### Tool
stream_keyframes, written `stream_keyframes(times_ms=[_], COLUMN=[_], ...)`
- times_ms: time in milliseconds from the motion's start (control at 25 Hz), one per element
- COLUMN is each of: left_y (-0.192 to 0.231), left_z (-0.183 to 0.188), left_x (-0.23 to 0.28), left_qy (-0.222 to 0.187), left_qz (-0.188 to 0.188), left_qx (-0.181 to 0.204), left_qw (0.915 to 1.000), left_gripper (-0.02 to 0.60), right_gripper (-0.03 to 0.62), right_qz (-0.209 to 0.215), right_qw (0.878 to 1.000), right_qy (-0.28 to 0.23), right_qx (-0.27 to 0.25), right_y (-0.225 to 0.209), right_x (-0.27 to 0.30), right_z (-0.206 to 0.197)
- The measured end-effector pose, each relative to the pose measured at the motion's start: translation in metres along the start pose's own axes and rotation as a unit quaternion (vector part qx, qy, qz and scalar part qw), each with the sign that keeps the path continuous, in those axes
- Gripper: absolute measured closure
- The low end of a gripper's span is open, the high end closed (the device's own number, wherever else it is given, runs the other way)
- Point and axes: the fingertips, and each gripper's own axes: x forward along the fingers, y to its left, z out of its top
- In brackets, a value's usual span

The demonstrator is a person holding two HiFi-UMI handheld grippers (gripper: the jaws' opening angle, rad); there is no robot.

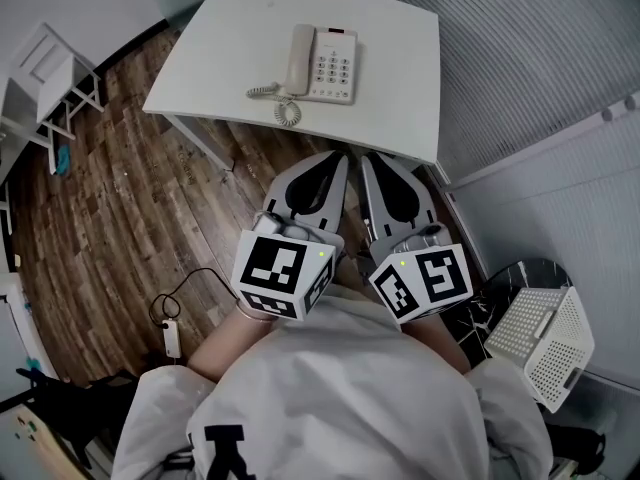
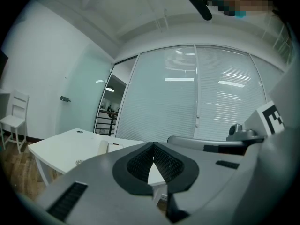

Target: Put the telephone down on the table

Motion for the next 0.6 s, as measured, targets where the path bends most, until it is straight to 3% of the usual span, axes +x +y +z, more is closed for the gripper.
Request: stream_keyframes(times_ms=[600], left_y=[-0.016], left_z=[-0.007], left_x=[-0.122], left_qy=[-0.008], left_qz=[0.001], left_qx=[0.015], left_qw=[0.9998], left_gripper=[0.577], right_gripper=[0.563], right_qz=[-0.002], right_qw=[1.0], right_qy=[-0.003], right_qx=[0.001], right_y=[0.102], right_x=[-0.071], right_z=[-0.019])
